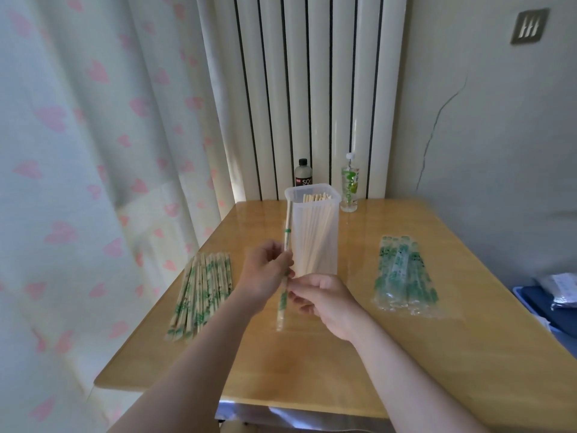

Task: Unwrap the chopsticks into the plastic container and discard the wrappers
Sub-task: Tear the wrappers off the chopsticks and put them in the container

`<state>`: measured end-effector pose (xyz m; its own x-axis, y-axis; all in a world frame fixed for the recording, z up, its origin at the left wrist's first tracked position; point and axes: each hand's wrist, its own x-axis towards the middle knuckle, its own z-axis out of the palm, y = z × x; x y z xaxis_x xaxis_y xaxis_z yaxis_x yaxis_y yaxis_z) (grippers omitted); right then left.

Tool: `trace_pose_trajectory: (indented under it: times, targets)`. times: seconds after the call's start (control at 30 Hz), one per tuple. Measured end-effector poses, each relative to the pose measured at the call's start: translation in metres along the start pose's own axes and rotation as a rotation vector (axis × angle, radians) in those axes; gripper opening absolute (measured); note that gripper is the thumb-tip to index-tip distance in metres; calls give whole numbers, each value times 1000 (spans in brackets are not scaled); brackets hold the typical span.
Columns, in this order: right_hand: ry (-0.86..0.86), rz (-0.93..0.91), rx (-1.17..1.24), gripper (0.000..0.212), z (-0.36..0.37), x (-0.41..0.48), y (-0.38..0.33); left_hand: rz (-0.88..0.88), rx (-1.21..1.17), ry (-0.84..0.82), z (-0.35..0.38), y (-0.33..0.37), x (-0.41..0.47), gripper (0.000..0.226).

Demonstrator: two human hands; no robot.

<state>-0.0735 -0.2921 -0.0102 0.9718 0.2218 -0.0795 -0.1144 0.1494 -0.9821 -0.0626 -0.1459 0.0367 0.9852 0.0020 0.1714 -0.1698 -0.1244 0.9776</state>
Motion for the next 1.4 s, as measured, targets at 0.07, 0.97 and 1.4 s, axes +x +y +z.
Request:
trace_pose_trajectory:
  times: [0.07, 0.97, 1.4]
  targets:
    - [64, -43, 77, 21, -5, 1, -11, 25, 80, -74, -5, -2, 1, 14]
    - [514, -178, 657, 25, -55, -10, -57, 131, 135, 230, -52, 18, 14, 12]
    - [692, -467, 588, 24, -57, 18, -169, 152, -62, 310, -23, 53, 38, 17]
